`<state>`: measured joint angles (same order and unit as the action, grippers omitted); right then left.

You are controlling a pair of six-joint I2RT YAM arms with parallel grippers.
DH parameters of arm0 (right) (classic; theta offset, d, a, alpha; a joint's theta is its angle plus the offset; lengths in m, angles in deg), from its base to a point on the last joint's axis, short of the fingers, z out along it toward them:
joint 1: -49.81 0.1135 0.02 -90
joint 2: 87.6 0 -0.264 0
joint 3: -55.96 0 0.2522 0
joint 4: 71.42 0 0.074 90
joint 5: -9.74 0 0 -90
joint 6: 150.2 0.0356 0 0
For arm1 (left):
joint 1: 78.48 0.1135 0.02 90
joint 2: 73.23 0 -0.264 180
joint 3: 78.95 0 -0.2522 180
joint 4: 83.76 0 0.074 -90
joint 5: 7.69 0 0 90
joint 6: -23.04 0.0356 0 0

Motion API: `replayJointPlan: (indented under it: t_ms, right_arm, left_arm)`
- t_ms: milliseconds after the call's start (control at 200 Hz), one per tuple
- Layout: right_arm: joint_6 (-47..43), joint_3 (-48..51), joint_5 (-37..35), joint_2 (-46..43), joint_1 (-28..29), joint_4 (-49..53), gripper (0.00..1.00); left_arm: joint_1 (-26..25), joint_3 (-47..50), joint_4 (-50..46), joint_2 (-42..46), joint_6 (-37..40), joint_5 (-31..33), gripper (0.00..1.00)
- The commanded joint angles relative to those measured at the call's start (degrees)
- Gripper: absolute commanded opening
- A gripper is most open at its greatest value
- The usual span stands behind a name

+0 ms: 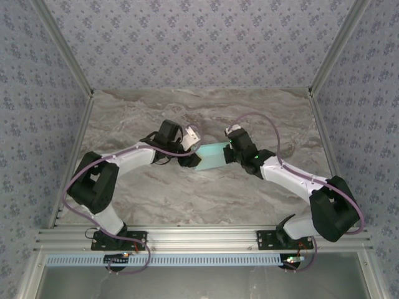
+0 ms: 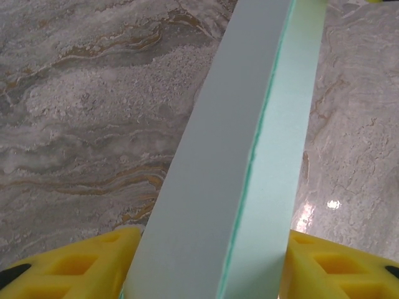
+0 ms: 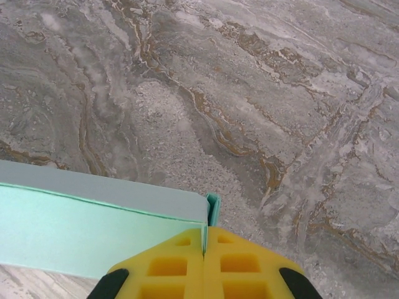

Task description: Fold the paper box

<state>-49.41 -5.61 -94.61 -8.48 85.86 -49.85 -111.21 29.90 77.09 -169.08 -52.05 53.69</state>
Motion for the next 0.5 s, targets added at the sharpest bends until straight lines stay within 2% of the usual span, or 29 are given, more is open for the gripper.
replayJointPlan:
  t_ms: [0,495]
  right_arm:
    - [0.9,-0.3,-0.7,-0.3,1.3,7.0,0.00]
    - [1.4,-0.2,-1.7,-0.3,1.9,6.9,0.00]
  left_arm:
    - [0.3,0.7,2.8,3.6,-2.8,0.8,0.59]
    - [0.3,4.0,2.9,10.0,-5.4,3.0,0.65]
